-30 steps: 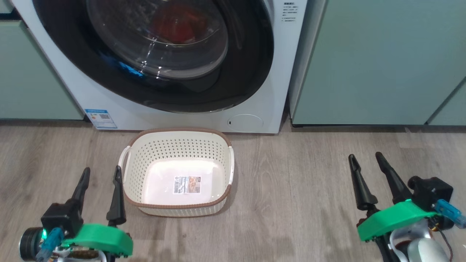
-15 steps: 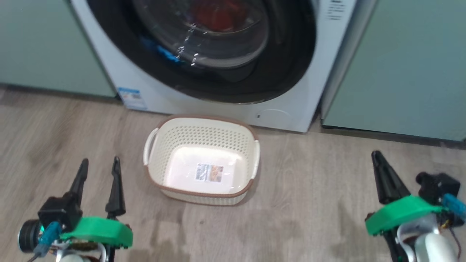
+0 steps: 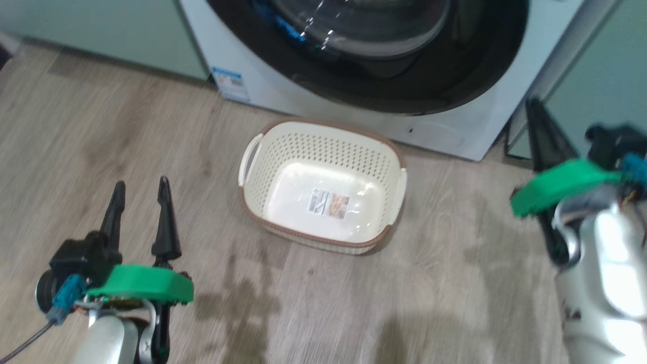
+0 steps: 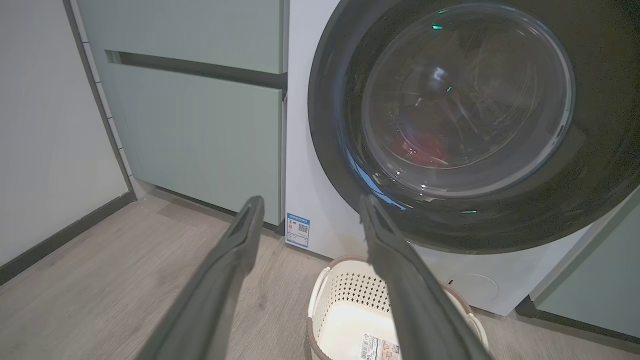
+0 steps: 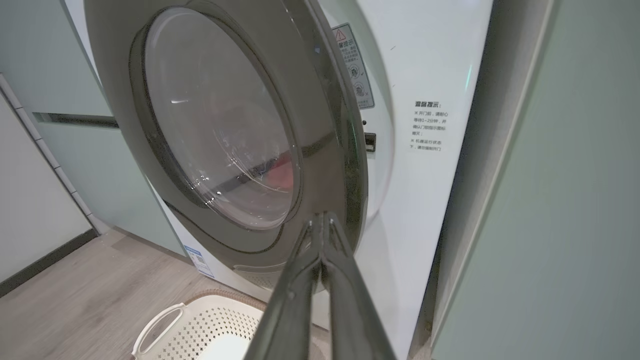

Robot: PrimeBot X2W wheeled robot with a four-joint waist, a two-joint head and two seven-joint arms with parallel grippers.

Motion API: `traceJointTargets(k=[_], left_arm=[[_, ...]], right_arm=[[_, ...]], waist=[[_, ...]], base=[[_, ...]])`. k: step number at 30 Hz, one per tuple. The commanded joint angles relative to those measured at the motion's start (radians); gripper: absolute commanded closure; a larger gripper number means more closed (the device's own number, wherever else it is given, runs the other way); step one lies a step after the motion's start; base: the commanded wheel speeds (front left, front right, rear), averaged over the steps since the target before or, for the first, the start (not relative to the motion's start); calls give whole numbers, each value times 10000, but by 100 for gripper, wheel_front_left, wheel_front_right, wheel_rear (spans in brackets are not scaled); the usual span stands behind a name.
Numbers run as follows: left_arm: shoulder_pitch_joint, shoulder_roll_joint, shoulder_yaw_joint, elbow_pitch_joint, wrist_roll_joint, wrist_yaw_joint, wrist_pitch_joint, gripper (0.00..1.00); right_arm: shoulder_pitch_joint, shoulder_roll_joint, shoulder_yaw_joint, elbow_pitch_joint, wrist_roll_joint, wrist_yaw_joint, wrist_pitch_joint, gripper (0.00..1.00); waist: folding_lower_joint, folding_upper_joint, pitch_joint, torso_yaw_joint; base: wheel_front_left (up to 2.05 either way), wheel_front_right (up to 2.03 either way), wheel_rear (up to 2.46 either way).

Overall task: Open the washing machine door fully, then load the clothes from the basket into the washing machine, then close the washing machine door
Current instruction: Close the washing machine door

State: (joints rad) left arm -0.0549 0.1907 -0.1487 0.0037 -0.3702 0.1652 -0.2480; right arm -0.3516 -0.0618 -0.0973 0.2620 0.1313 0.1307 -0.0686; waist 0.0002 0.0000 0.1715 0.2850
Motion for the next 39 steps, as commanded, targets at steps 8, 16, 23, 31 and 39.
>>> traceJointTargets(k=[8,16,23,31,39], left_arm=[[-1115,-626,717,-147,222,-529,-135,0],[-1554,-1133,1085,-27,511,-1034,-136,0],[-1839,-1340,1311,81,658,-1360,-136,0],[-2006,-1398,1368,154,640,-1487,-137,0],[-2148,-1402,1101,145,424,-1343,-137,0]], right_arm=[[-2703,-778,358,1274,-242,0,10,100],[-4350,-1091,642,2698,-338,0,-170,100],[-5477,-1189,809,3652,-431,0,-510,100],[-6516,-1413,738,4538,-498,0,-793,100],[-7471,-1670,68,5487,-813,0,-1033,100]], waist=[[-2,0,934,753],[-2,0,1522,977],[-2,0,1840,1113],[-2,0,2081,1257],[-2,0,2219,1405]], base=[[0,0,0],[0,0,0],[0,0,0],[0,0,0],[0,0,0]])
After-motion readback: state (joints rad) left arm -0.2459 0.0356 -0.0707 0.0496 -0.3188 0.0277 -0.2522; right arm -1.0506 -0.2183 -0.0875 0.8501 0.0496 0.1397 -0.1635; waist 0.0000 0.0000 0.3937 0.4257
